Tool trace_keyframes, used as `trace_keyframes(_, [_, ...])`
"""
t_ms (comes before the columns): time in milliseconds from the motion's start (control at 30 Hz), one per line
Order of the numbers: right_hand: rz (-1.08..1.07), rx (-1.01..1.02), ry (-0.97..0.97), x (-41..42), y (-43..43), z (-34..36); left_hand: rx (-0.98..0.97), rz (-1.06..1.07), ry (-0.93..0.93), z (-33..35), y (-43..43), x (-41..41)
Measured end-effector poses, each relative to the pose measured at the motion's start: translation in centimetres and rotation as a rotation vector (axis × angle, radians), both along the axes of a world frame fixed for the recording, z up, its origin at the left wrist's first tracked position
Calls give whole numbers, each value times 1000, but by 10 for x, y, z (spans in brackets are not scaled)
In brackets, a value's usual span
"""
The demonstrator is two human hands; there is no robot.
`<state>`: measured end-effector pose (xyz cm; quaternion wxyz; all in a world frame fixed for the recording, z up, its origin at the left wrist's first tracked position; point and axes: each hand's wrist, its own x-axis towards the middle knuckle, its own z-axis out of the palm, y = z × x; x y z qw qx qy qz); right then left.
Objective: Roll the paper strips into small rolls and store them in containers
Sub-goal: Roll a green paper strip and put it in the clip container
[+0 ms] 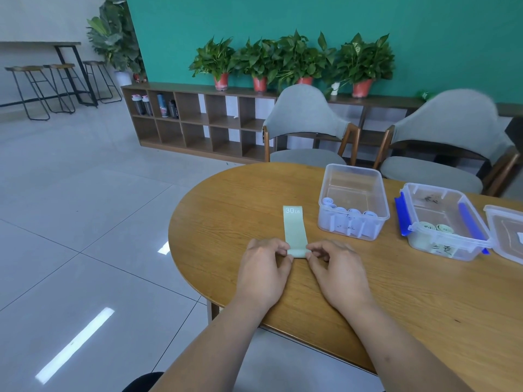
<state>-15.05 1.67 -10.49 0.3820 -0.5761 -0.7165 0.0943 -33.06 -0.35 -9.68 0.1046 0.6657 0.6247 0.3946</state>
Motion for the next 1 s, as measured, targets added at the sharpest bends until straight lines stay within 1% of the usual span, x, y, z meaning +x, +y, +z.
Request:
trace_keyframes(133, [1,-3,-15,1,1,-1,-11,0,2,-1,1,-1])
trace_keyframes(267, [8,-1,6,1,0,-1,-13,-2,-57,0,1,-2])
trace_keyframes(367, [9,0,34,1,0,-1,-6,-1,-48,0,1,-1])
trace_keyframes(533, [7,9,1,1,1,-2,14,-2,-16,-2,1,-1])
trace_keyframes(800, [14,-14,65,2,-1,1,-13,14,-45,1,0,-2])
trace_keyframes(1000, [9,14,15,1,0,0,-10,5,-37,2,0,-1])
